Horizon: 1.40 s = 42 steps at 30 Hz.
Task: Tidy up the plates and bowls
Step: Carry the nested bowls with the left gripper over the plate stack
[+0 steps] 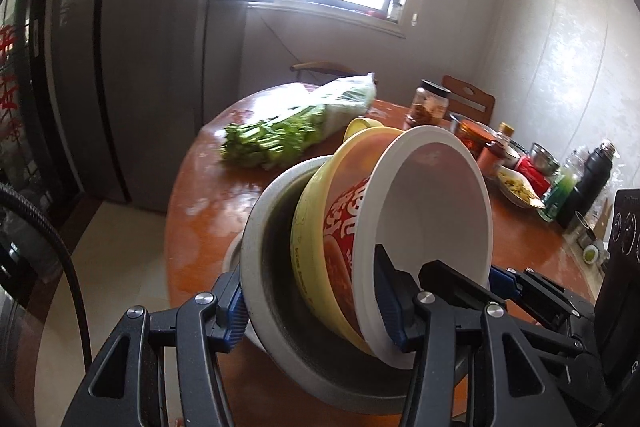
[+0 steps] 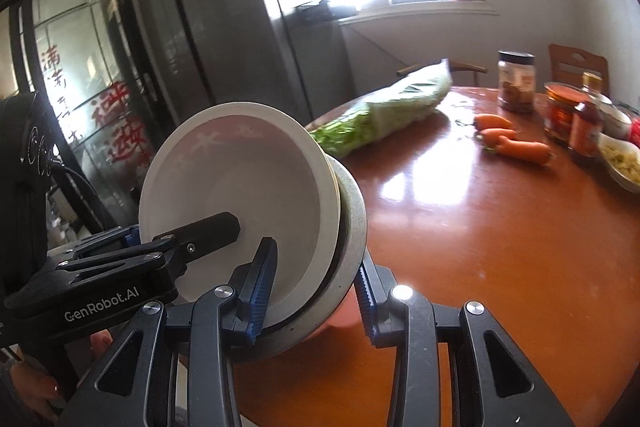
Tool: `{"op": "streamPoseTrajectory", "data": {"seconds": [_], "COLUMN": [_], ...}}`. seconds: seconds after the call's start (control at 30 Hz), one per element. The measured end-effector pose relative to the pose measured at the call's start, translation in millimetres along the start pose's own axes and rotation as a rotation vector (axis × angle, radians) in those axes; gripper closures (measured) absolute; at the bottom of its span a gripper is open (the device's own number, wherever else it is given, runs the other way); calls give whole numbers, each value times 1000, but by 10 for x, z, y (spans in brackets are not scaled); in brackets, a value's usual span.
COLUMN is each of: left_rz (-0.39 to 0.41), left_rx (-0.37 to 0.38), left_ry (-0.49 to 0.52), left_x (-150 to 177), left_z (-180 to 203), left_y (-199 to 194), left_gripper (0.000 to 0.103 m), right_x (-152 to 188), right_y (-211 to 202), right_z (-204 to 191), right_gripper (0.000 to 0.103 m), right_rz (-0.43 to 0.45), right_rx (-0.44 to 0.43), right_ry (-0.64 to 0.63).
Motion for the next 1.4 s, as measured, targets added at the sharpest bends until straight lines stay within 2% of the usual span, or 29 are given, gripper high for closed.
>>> {"op": "streamPoseTrajectory", "data": {"seconds": [0.33, 0.67, 1.1, 1.4], "left_rz": [-68, -80, -57, -61], "left_rx": [-34, -62, -72, -92], "left_ry": [1, 16, 40, 52], "left_x": [65, 103, 128, 125], "left_z": [-219, -210, -162, -134], "left_y": [270, 412, 411, 430], "left_gripper": [50, 51, 51, 49], "right_x": [80, 176, 235, 264], "right_y": [408, 565, 567, 532], "right_z": [-82, 8, 71, 97], "right_gripper": [64, 64, 64, 59], "right_rz": [-85, -132, -135, -143], "right_rx": [-11, -13, -24, 8], "right_ry": [1, 15, 44, 36]}}
Point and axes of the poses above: each gripper's, at about its wrist camera, not at the fingertips, and y roughly the way its jaws point, z to its right, x to its underside, the point moved 2 cm from there along y, roughly the way its jaws point, and after that the axes turned 6 degrees about -y, right-handed, at the moved point
